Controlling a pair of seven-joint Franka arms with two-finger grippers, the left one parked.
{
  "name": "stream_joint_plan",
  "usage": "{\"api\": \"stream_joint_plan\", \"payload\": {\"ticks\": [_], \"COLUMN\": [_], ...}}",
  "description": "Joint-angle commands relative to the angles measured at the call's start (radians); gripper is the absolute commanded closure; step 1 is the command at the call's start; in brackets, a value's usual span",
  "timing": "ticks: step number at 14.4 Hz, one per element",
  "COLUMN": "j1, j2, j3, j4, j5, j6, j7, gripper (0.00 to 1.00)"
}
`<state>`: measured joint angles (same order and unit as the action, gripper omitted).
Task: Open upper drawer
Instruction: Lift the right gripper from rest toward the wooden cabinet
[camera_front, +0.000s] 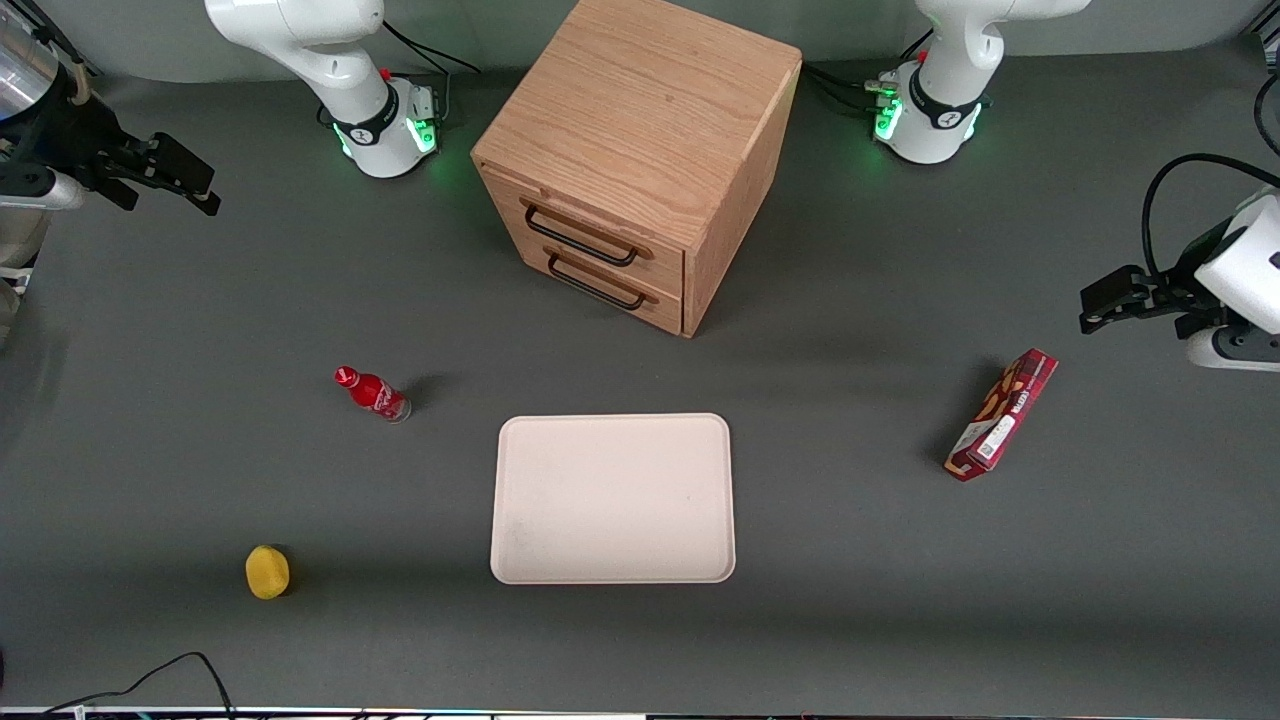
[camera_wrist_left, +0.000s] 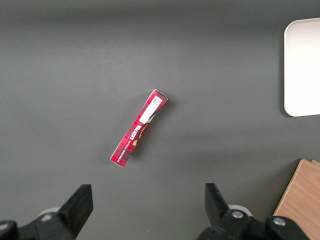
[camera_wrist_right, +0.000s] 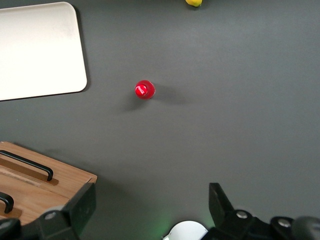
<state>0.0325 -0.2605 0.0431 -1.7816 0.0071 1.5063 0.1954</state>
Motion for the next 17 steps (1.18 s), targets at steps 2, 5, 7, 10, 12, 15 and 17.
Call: {"api": "stream_joint_plan", "payload": {"ticks": [2, 5, 7, 10, 12, 15, 17], "j1": [-0.005, -0.003, 0.004, 0.012, 0.012, 0.014, 0.014], "j2": [0.006, 0.007, 0.007, 0.012, 0.023, 0.085, 0.151], "j3": [-0.003, -0.018, -0.045, 0.027, 0.102, 0.228, 0.300], "j4": [0.017, 0.027, 0.031, 0.068, 0.074, 0.106, 0.169], "j5": [0.019, 0.025, 0.025, 0.028, 0.082, 0.171, 0.232], "j6": [-0.020, -0.020, -0.020, -0.021, -0.026, -0.014, -0.014], "j7": [0.007, -0.004, -0.008, -0.066, -0.057, -0.074, -0.091], "gripper": [0.00, 0.00, 0.00, 0.00, 0.00, 0.00, 0.00]}}
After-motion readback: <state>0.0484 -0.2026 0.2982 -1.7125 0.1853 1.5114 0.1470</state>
